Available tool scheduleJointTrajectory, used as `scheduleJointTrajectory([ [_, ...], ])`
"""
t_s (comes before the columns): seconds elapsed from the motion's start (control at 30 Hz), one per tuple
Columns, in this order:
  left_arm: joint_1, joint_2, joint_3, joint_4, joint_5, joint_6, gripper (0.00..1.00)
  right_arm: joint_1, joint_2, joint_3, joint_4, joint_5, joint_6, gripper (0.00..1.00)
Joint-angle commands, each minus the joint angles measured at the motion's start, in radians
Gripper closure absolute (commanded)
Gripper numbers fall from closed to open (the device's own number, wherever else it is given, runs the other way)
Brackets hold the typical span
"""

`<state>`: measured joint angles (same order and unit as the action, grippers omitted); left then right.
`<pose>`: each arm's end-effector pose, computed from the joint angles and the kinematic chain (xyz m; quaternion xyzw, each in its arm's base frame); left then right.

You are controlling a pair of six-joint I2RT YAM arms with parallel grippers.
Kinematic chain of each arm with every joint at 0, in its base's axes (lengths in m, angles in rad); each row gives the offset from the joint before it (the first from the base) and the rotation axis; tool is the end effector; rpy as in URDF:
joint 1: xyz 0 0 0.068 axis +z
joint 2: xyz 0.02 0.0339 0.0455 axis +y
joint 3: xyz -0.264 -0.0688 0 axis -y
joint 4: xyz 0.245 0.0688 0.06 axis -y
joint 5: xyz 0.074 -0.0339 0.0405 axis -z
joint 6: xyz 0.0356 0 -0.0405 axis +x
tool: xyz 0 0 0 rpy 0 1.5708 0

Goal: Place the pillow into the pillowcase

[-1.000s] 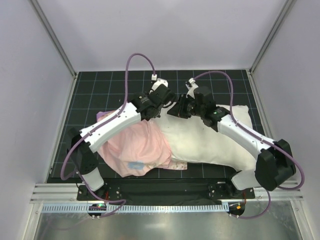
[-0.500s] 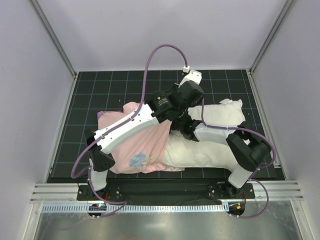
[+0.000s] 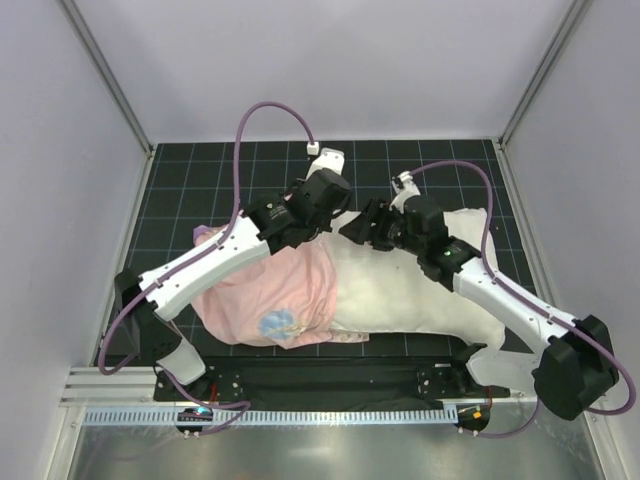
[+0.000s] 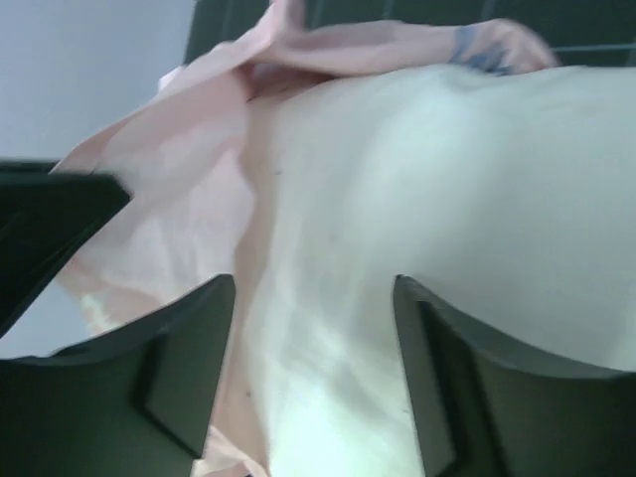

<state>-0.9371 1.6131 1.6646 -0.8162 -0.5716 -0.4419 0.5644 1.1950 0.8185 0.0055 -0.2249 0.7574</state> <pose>0.2214 -0.2688 0.3778 0.1091 0.8827 -0.0393 0.4553 0.2275 0.1534 0.2854 0.0160 0.8225 0.4175 0.3860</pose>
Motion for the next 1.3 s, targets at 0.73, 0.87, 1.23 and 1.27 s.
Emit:
scheduleJointTrajectory([
  [0.73, 0.081, 0.117, 0.211, 0.02, 0.248, -0.003, 1.0, 0.077, 0.064, 0.094, -0.136, -0.047, -0.3, 0.96],
  [0.87, 0.081, 0.221, 0.429, -0.086, 0.289, 0.023, 1.0, 0.187, -0.078, 0.085, -0.098, 0.057, -0.234, 0.96],
  [1.23, 0.086, 0.399, 0.725, -0.19, 0.427, 0.077, 1.0, 0.316, -0.15, -0.044, -0.088, 0.291, -0.121, 0.96],
  [1.27, 0.086, 0.401, 0.697, -0.187, 0.446, 0.081, 1.0, 0.315, -0.146, -0.03, -0.132, 0.303, -0.13, 0.96],
])
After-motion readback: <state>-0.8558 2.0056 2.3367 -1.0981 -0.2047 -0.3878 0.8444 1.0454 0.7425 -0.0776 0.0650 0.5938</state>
